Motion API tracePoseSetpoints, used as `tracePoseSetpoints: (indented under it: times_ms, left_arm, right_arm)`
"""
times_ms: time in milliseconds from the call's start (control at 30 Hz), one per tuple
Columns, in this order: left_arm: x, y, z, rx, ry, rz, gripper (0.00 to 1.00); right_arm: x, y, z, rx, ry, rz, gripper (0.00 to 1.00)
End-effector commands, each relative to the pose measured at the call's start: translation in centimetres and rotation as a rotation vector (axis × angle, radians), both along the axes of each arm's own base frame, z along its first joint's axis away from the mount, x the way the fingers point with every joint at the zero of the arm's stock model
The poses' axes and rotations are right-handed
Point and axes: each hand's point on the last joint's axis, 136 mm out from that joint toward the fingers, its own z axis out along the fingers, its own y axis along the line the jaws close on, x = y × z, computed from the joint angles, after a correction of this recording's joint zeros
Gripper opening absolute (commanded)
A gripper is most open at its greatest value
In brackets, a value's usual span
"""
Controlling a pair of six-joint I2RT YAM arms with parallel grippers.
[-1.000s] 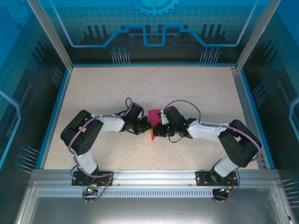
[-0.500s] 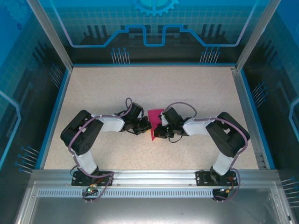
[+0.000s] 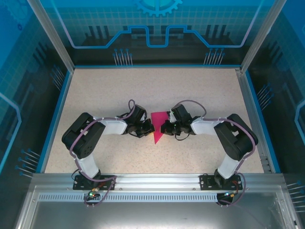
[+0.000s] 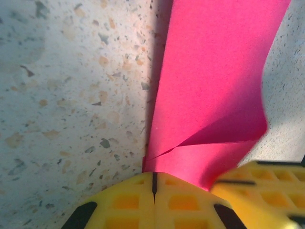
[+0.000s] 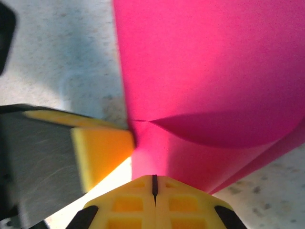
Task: Fold a paper plane with a square sheet of paper (pick it up from the middle)
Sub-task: Third fold the triangle at the center of the table.
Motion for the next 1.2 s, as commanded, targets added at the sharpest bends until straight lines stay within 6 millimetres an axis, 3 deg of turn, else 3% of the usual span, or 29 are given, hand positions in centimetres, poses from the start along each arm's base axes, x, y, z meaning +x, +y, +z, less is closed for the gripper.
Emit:
tracePoseSetpoints:
  times_ms: [0, 133, 333, 700, 933, 1000, 1167]
  left_arm:
    - [-1.9, 2.2, -2.5, 0.116, 0.09, 0.01, 0.0]
    - [-1.9, 2.3, -2.5, 0.119, 0.091, 0.007, 0.0]
    - [-1.9, 2.3, -2.4, 0.124, 0.089, 0.0, 0.0]
    - [-2.0, 2.3, -2.7, 0.131, 0.091, -0.006, 0.0]
    - [-2.0, 2.4, -2.8, 0.137, 0.092, -0.008, 0.0]
    - [-2.1, 2.5, -2.8, 0.136, 0.091, -0.008, 0.0]
    - [-2.0, 2.4, -2.8, 0.131, 0.088, -0.011, 0.0]
  right_arm:
    - [0.1, -0.8, -1.7, -0.052, 0.053, -0.004, 0.0]
    - [0.6, -1.5, -1.8, -0.076, 0.061, -0.028, 0.0]
    - [1.8, -0.9, 1.8, -0.001, -0.012, -0.025, 0.0]
    - [2.5, -3.3, -2.1, -0.103, 0.057, -0.076, 0.0]
    - [3.7, -5.1, -1.2, -0.13, 0.029, -0.119, 0.0]
    - [5.0, -5.3, -0.3, -0.108, 0.015, -0.143, 0.0]
    - [5.5, -6.6, -0.5, -0.097, 0.046, -0.198, 0.0]
